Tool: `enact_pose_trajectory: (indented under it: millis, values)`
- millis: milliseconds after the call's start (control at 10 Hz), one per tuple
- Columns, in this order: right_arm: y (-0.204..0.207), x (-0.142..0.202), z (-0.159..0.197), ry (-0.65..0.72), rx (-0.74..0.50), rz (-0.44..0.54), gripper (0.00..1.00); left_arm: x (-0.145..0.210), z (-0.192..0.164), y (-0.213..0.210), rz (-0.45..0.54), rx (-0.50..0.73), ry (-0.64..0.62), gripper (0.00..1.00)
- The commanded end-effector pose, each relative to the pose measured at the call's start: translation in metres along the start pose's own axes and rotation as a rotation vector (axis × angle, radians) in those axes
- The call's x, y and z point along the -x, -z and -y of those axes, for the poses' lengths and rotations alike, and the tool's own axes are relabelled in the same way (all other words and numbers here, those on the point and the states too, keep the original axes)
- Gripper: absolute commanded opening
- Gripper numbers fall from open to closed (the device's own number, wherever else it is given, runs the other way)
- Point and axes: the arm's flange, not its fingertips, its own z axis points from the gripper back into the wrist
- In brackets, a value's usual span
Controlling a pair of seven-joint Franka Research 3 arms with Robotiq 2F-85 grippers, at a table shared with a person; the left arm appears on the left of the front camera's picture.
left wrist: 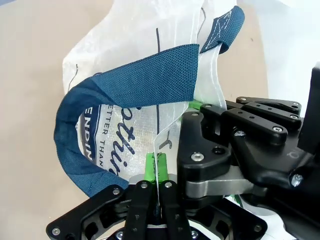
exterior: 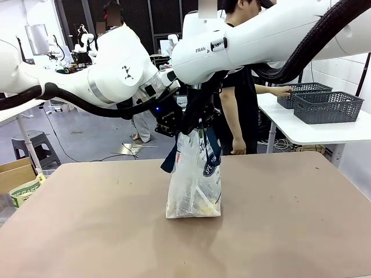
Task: Transfer purchased items from the store into the shopping bag.
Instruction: Move the Reusable shopping bag to the right side of the table.
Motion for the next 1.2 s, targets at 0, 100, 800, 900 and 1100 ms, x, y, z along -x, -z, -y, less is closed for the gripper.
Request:
enact_pose_trajectory:
  millis: [0,100,800,900,1100]
  values:
    - [0.0,-0.002,0.002,0.005,0.0,0.001,0.0,0.001,-0.001,-0.001,0.0,-0.003,0.004,0.0]
    - [0.0,-0.002,0.002,0.005,0.0,0.001,0.0,0.001,-0.001,-0.001,0.0,-0.003,0.004,0.0]
    - [-0.001,0.0,-0.001,0.001,0.002,0.016,0.0,0.001,0.002,-0.008,0.011,0.025,0.015,0.79]
    - [-0.001,-0.001,0.0,0.004,0.001,0.016,0.0,0.002,0.001,-0.011,0.012,0.047,0.013,0.99]
    - [-0.001,-0.001,0.0,0.009,0.002,0.017,0.0,0.003,0.0,-0.016,0.018,0.067,0.01,1.0]
